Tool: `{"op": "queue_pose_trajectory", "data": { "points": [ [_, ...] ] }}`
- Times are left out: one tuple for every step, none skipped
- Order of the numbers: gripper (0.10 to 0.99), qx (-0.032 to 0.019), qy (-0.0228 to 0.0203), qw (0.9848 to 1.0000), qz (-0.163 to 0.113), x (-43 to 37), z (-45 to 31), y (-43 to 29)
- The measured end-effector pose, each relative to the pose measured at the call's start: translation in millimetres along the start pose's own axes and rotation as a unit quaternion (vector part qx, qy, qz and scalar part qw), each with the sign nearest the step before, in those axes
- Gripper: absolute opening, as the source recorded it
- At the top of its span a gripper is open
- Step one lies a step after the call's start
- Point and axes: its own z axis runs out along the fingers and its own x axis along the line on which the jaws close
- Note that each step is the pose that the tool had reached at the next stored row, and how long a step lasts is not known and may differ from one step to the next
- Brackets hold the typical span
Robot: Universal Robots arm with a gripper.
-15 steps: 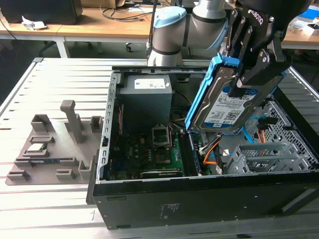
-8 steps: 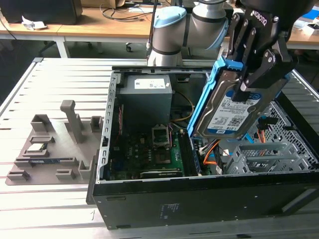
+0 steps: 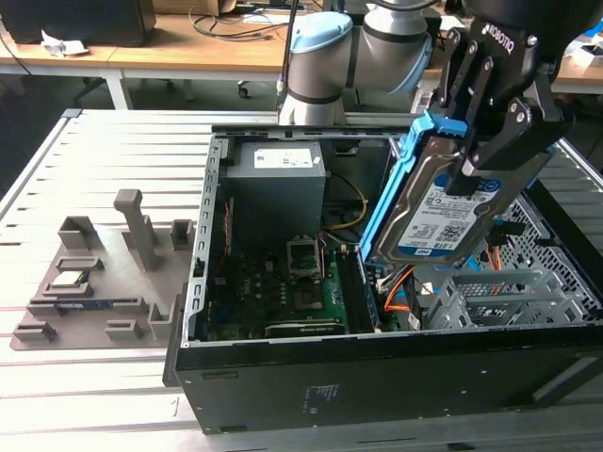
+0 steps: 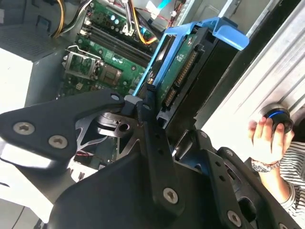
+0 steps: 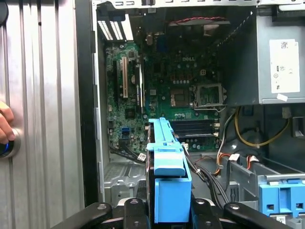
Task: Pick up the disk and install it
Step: 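Pick up the disk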
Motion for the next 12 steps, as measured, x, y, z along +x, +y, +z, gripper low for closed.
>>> {"op": "queue_pose_trajectory", "data": {
  "points": [
    [0.365,0.0000,0.0004,1.0000,0.000,-0.1,0.1,-3.4],
    [0.365,0.0000,0.0012,1.0000,0.000,-0.2,0.1,-7.4],
    [0.365,0.0000,0.0017,1.0000,0.000,-0.3,0.0,-10.4],
    [0.365,0.0000,0.0022,1.0000,0.000,-0.4,0.0,-14.8],
    [0.365,-0.0002,0.0025,1.0000,0.000,-0.6,0.0,-20.0],
    [0.365,-0.0003,0.0028,1.0000,0.000,-0.7,0.0,-24.3],
    [0.365,-0.0007,0.0035,1.0000,0.000,-0.9,0.0,-33.0],
    [0.365,-0.0009,0.0040,1.0000,0.000,-1.2,0.0,-39.5],
    [0.365,-0.0012,0.0049,1.0000,0.000,-1.4,0.1,-47.8],
    [0.365,-0.0014,0.0053,1.0000,0.000,-1.5,0.0,-51.7],
    [0.365,-0.0015,0.0057,1.0000,0.000,-1.6,0.0,-55.8],
    [0.365,-0.0017,0.0061,1.0000,0.000,-1.7,0.1,-59.4]
  ]
}}
